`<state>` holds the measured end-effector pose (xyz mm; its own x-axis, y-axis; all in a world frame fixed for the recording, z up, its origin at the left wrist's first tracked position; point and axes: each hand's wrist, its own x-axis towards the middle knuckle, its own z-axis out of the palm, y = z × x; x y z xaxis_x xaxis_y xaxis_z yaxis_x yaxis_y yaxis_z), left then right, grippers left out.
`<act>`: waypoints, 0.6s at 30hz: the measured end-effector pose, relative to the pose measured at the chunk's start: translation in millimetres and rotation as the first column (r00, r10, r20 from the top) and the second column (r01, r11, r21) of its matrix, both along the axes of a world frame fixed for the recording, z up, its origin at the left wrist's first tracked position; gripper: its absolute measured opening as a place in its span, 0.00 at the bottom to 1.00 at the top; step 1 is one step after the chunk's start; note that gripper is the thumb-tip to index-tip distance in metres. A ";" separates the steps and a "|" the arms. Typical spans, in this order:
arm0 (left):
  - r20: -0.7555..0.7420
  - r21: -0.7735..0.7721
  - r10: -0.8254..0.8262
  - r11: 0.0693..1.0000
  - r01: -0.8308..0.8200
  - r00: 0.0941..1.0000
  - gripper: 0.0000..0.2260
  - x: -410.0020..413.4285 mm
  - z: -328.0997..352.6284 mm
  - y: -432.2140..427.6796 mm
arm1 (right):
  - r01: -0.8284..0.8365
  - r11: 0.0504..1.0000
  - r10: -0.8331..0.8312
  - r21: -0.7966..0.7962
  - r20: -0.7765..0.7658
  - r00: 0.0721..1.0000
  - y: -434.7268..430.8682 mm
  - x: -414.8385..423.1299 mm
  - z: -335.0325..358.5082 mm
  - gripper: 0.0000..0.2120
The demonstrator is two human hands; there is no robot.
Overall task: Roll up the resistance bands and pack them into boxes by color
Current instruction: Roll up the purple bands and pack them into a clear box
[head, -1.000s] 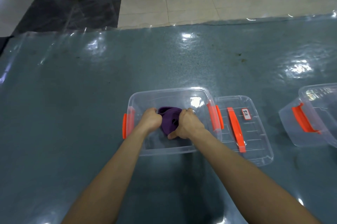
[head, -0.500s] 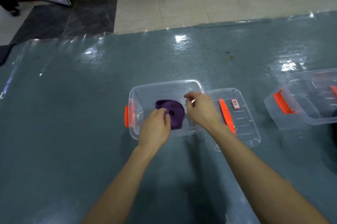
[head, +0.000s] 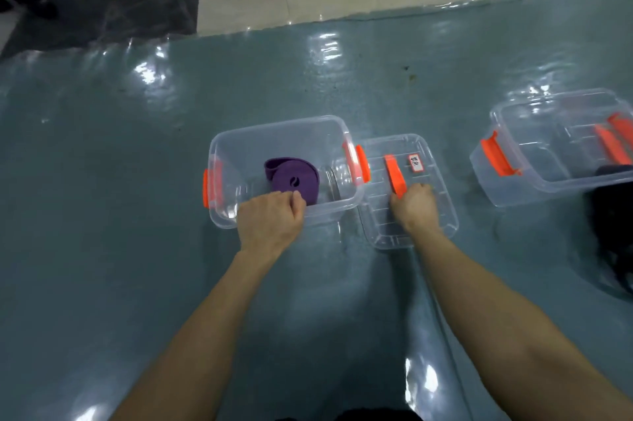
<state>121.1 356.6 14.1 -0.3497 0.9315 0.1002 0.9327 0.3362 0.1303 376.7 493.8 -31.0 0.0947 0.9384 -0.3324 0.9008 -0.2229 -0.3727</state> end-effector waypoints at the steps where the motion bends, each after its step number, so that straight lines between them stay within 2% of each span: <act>1: 0.005 -0.009 0.013 1.000 -0.013 1.000 0.25 0.4 0.4 0.1 | -0.010 1.000 0.010 -0.007 -0.008 1.000 7.6 0.5 -2.8 0.21; 4: 0.005 -0.009 0.027 1.000 -0.027 1.000 0.23 -0.8 -1.7 0.7 | -0.028 1.000 0.027 -0.014 -0.064 0.998 22.1 7.2 -5.4 0.19; 8: -0.015 0.015 0.043 0.999 -0.043 0.999 0.22 -1.1 -2.1 -0.1 | 0.105 0.992 -0.091 0.075 -0.162 0.982 29.2 22.4 14.2 0.19; 12: -0.017 0.059 0.051 0.997 -0.050 0.999 0.21 -2.1 -7.5 0.2 | 0.073 0.950 -0.040 0.302 -0.115 0.993 39.9 38.7 63.2 0.21; 15: -0.007 0.033 0.068 0.997 -0.067 0.998 0.24 -2.0 -6.2 -0.3 | -0.036 0.884 0.063 0.466 -0.042 0.997 47.1 39.1 114.5 0.19; 16: 0.015 0.021 0.065 0.998 -0.065 0.998 0.25 -2.7 -5.1 -1.0 | -0.100 0.867 0.124 0.489 -0.016 0.992 48.1 33.9 130.9 0.18; 17: 0.113 0.042 0.074 0.996 -0.079 0.991 0.25 -4.4 -2.7 -0.5 | -0.186 0.845 0.205 0.500 0.017 0.979 49.0 26.1 146.3 0.17; 18: 0.344 0.079 0.093 0.989 -0.128 0.934 0.22 -5.7 4.8 1.2 | -0.289 0.814 0.300 0.503 0.062 0.952 49.3 16.7 160.0 0.15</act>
